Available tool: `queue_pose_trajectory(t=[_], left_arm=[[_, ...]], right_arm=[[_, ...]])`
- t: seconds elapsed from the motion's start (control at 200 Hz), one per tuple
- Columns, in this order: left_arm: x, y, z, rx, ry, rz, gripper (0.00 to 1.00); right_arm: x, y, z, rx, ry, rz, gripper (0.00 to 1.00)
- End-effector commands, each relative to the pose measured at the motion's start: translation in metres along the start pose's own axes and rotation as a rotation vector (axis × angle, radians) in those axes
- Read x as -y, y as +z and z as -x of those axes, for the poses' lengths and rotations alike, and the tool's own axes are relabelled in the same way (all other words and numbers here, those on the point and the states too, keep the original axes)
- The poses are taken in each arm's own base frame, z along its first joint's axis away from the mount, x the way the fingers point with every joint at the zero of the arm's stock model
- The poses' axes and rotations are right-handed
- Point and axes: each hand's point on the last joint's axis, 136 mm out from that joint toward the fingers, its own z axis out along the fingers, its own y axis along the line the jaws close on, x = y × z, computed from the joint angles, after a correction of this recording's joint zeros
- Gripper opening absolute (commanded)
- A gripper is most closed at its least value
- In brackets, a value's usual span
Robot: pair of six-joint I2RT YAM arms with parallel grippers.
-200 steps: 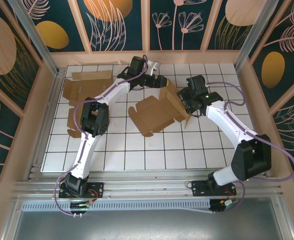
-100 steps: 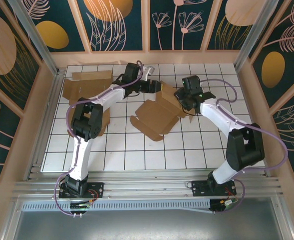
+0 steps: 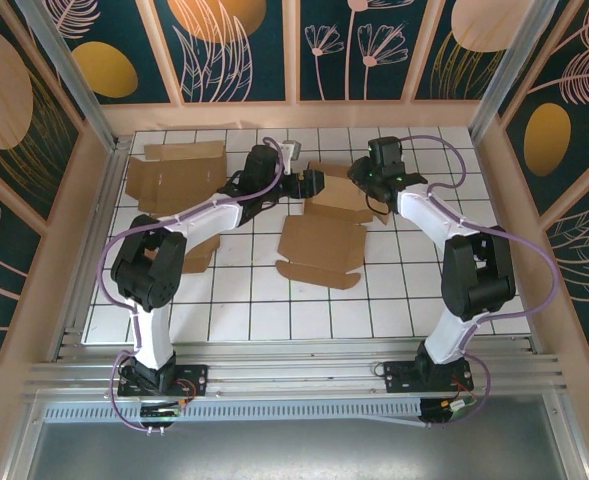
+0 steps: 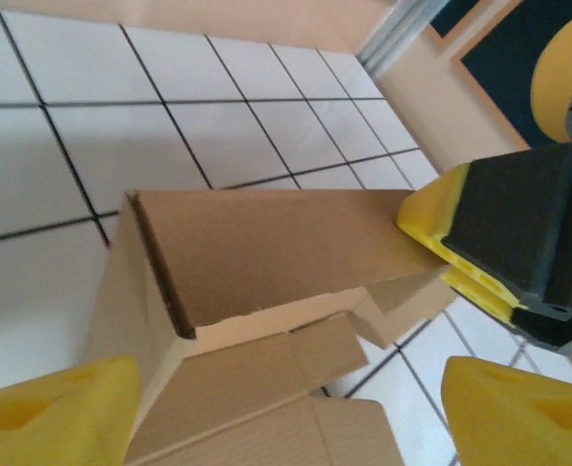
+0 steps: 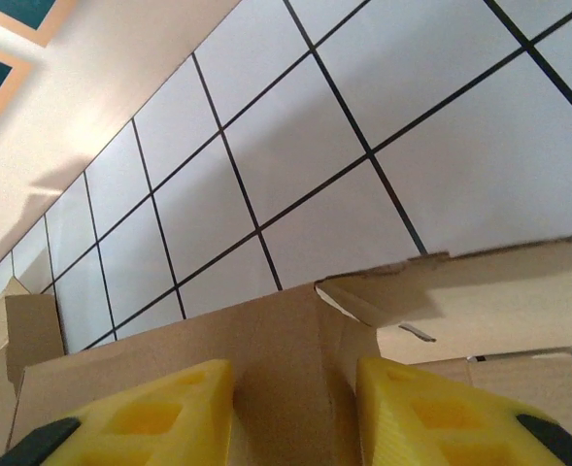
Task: Fold the paper box
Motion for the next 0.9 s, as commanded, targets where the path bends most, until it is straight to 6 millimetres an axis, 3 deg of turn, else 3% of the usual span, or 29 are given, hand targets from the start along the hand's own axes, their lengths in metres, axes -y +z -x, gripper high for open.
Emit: queue_pose_trajectory(t=[0.0, 0.215, 0.32, 0.46, 0.641, 0.791, 0.896], left_arm=[[-0.017, -0.025, 0.042, 0.103, 0.002, 0.180, 0.85], [-0.015, -0.021, 0.046, -0.005, -0.269, 0.096, 0.84], [-0.025, -0.014, 0.039, -0.053, -0.417, 0.076, 0.75], [-0.018, 0.000, 0.020, -0.164, -0.451, -0.006, 0.73], [-0.039, 0.007, 0.000, -0.196, -0.425, 0.061, 0.72], [-0.035, 0.015, -0.008, -0.201, -0.434, -0.002, 0.58], [-0.043, 0.018, -0.016, -0.208, -0.439, 0.022, 0.50]], right_arm=[[-0.006, -0.005, 0.007, 0.013, -0.052, 0.018, 0.38], [-0.004, -0.010, -0.006, 0.001, -0.065, 0.025, 0.35], [-0.007, -0.013, -0.011, 0.003, -0.082, 0.040, 0.35], [-0.008, -0.014, -0.017, -0.005, -0.098, 0.043, 0.36], [-0.015, -0.016, -0.024, -0.013, -0.118, 0.058, 0.37], [-0.017, -0.016, -0.026, -0.017, -0.123, 0.060, 0.37], [-0.016, -0.012, -0.032, -0.041, -0.124, 0.065, 0.37]])
